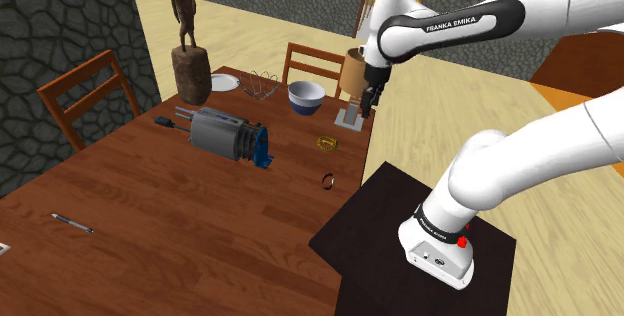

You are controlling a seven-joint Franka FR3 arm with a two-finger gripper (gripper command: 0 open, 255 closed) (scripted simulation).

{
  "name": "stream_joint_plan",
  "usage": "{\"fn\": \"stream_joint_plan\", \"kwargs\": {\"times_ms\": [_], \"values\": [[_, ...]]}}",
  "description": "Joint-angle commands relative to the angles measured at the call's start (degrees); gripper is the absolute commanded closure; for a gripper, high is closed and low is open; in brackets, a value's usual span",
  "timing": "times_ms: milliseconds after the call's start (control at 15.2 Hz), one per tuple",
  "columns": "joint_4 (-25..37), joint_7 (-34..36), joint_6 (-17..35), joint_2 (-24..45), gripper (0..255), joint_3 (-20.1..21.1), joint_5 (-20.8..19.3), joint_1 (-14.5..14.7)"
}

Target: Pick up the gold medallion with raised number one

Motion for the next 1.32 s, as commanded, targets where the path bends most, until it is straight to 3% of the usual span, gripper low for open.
{"fn": "stream_joint_plan", "kwargs": {"times_ms": [0,330,594,924,1254], "values": [[-0.3,-2.1,5.0,3.8,0,-1.7,-0.4,0.1],[0.9,-8.3,16.3,14.8,0,-6.0,0.4,0.7],[3.5,-14.7,24.5,24.7,0,-8.8,3.9,1.6],[8.9,-25.1,32.4,37.7,0,-9.6,12.6,1.5],[16.6,-35.5,37.3,50.2,0,-6.0,22.0,-2.0]]}}
